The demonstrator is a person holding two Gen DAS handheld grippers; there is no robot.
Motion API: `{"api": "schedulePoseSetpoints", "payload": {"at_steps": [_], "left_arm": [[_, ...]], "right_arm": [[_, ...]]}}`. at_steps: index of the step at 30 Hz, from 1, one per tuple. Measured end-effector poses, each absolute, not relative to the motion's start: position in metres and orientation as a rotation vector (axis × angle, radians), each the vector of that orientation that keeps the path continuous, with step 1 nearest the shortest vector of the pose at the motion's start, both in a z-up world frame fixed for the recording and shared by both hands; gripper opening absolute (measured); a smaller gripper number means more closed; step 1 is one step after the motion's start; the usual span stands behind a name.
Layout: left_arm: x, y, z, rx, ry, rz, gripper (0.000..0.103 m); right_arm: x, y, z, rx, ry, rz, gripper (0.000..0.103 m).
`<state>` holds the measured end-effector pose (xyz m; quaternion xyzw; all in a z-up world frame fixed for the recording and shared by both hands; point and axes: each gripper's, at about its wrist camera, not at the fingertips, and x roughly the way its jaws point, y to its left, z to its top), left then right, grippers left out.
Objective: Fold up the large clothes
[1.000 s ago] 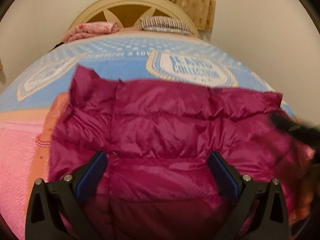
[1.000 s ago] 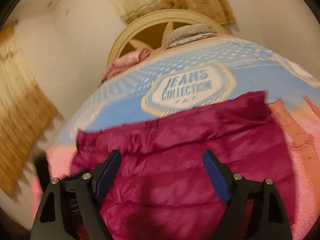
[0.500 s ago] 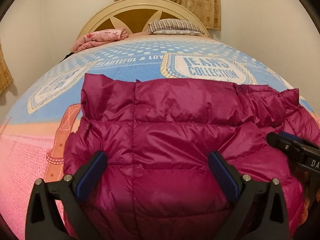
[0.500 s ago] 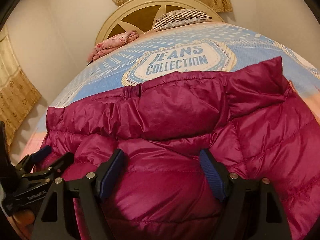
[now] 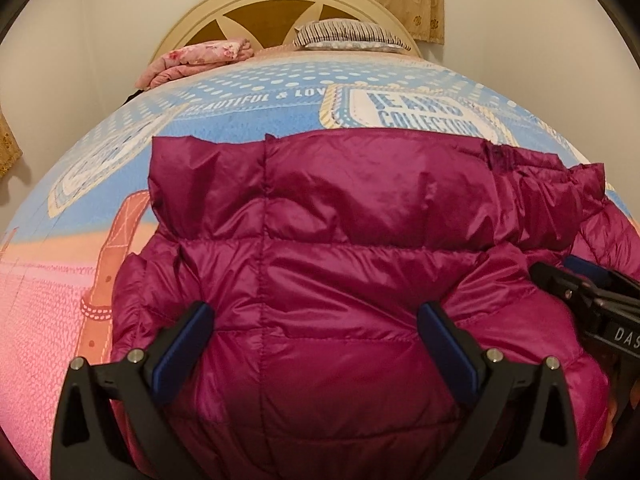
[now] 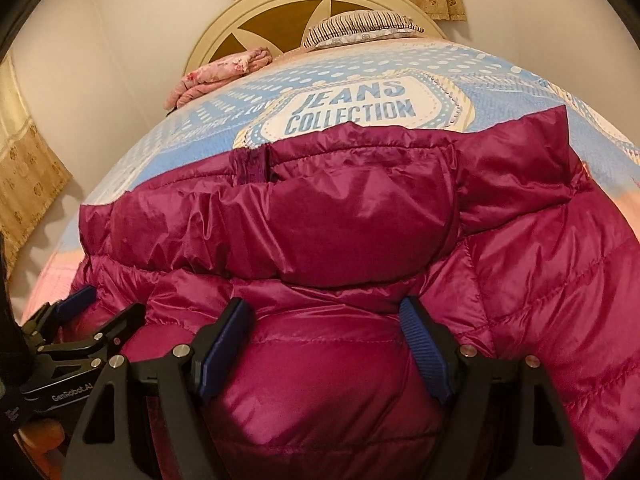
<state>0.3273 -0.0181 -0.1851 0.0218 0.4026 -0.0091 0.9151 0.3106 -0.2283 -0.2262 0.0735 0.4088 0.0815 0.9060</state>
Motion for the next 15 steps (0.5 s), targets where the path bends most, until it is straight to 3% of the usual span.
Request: {"api": "schedulePoseSetpoints", "payload": {"at_steps": [15], "left_arm": [[0.332,-0.021,-0.188,0.060,0.844,-0.010,0.103]], "right_arm": [[0.316,-0.216,-0.229,0.078,0.863,0.132,0.080]]}}
